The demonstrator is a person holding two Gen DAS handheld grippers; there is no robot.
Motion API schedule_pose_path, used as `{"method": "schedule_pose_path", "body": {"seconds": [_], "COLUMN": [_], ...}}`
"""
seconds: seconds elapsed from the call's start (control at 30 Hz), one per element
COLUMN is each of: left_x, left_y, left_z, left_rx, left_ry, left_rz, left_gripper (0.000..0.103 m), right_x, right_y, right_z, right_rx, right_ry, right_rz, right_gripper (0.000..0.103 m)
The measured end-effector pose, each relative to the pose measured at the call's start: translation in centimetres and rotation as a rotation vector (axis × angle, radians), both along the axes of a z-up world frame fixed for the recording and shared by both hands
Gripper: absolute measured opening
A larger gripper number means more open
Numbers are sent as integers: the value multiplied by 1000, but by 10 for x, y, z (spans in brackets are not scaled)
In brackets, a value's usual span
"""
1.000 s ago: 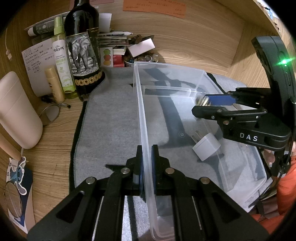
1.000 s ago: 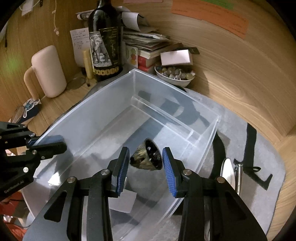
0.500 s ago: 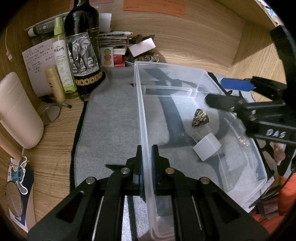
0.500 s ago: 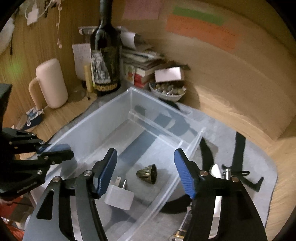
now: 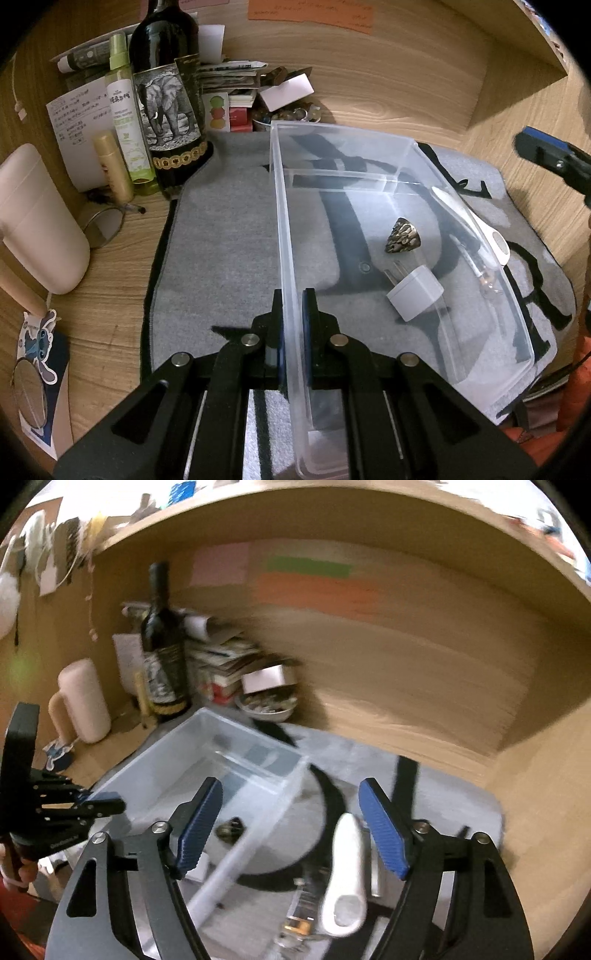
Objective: Organize rigid objects
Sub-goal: 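Move the right gripper to the white handheld device and grasp it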
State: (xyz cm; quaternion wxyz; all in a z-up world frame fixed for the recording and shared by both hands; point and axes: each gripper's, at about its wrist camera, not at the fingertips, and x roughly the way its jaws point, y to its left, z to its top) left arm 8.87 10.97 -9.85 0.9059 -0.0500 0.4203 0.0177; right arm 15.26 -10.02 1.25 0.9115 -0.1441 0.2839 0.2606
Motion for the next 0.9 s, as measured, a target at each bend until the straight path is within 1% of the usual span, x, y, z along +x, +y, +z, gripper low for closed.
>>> {"method": "schedule_pose_path", "body": {"seconds": [0.17,0.37,0.53,0.7,0.83,0.9], "left_x": [1,2,3,4,5,5], "left_y": [-1,-1,-2,-2,-3,-3], "left_z": [0,0,0,-1,-2,-3], "left_rx": [3,4,6,6,7,7], "left_ry": [5,9,13,17,22,24], "left_rz": [6,14,22,27,31,32], "left_gripper": [7,7,7,7,7,7], "right_x": [3,7,11,13,16,19], "right_y": [-37,-71,-81,-80,-78,-80], "right_z": [3,-10,-40,-79,-102,-108], "right_rx": [25,27,11,-17,-29,-21], "right_ry": [-8,35,120,224,289,305], "right_rz": [-86,-166,-186,-171,-161,-165], "right_gripper": [74,74,74,74,73,67]}}
